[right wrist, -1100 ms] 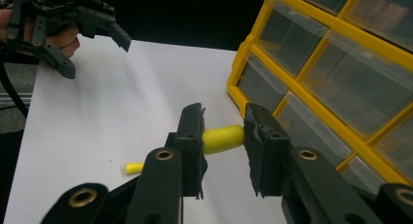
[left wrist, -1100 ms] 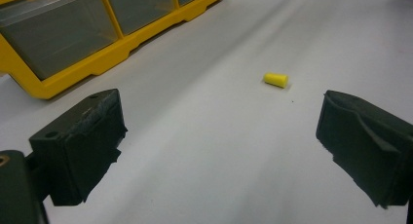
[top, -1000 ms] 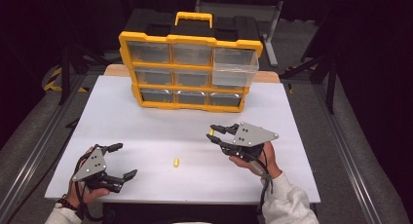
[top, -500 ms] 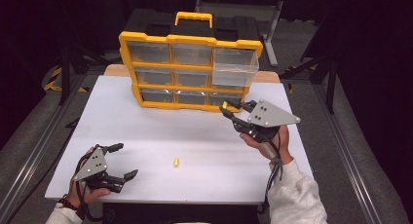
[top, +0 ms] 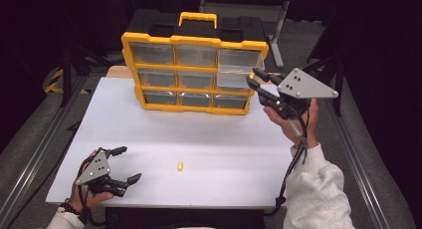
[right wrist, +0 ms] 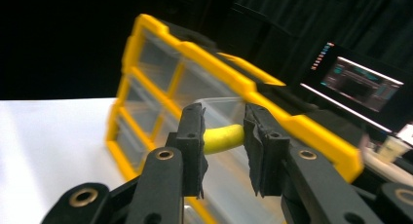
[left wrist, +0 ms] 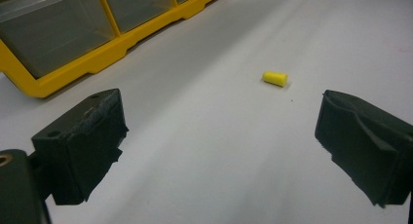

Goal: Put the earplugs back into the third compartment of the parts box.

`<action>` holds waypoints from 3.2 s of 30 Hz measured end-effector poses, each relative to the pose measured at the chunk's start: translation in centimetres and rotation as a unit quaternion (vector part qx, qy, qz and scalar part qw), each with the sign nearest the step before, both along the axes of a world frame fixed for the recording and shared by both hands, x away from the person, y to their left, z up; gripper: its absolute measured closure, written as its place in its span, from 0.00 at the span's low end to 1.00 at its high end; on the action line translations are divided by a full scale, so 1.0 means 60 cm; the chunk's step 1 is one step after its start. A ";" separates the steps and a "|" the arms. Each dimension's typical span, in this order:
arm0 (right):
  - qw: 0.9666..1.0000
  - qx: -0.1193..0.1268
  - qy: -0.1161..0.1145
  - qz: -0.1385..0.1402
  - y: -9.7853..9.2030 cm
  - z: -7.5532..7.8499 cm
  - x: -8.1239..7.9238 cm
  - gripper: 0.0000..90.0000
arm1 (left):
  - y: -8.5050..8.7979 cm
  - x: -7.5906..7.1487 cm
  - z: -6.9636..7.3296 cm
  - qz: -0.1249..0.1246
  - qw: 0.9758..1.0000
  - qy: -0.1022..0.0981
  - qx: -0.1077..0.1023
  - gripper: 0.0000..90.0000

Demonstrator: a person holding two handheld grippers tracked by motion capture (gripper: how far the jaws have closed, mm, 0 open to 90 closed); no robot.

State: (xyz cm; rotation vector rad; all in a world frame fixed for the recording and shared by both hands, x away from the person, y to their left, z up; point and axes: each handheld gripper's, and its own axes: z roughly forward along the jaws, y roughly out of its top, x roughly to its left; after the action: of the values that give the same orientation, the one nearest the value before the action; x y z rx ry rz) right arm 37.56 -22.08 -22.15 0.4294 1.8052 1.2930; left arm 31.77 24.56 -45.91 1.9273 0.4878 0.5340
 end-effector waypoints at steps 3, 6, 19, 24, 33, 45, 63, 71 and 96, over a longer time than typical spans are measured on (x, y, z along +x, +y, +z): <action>1.000 0.002 0.007 -0.013 0.001 0.013 0.020 0.78 | 0.000 0.000 0.000 0.000 1.000 0.000 0.000 0.06; 1.000 0.008 0.014 -0.021 0.003 0.023 0.040 0.78 | 0.001 0.000 0.000 0.001 1.000 -0.001 -0.002 0.06; 0.997 0.031 0.053 -0.041 0.011 0.019 0.098 0.77 | 0.002 0.001 -0.001 0.001 1.000 0.000 -0.002 0.06; 0.996 0.042 0.070 -0.042 0.013 0.013 0.114 0.77 | 0.003 0.000 0.000 0.004 1.000 -0.001 -0.001 0.06; 0.994 0.034 0.083 -0.058 0.011 0.008 0.127 0.76 | 0.002 0.001 -0.001 0.001 1.000 0.000 -0.001 0.06; 0.993 0.036 0.091 -0.068 0.007 0.004 0.134 0.75 | 0.000 0.001 -0.002 0.001 1.000 0.002 0.005 0.06; 0.993 0.058 0.066 -0.075 0.002 0.006 0.113 0.58 | 0.002 0.001 -0.002 0.001 1.000 0.003 0.005 0.06; 0.996 0.068 0.028 -0.052 0.002 0.001 0.064 0.52 | 0.001 0.002 -0.003 0.001 1.000 0.004 0.004 0.06; 0.998 0.043 -0.019 0.038 0.056 -0.126 -0.068 0.28 | -0.001 0.000 -0.003 0.008 1.000 0.002 0.006 0.05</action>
State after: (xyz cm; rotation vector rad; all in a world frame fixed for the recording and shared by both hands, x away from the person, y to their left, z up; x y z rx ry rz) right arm 33.48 -18.70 -29.69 0.3846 1.7527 1.4261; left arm 31.78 24.52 -46.12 1.9373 0.5032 0.5438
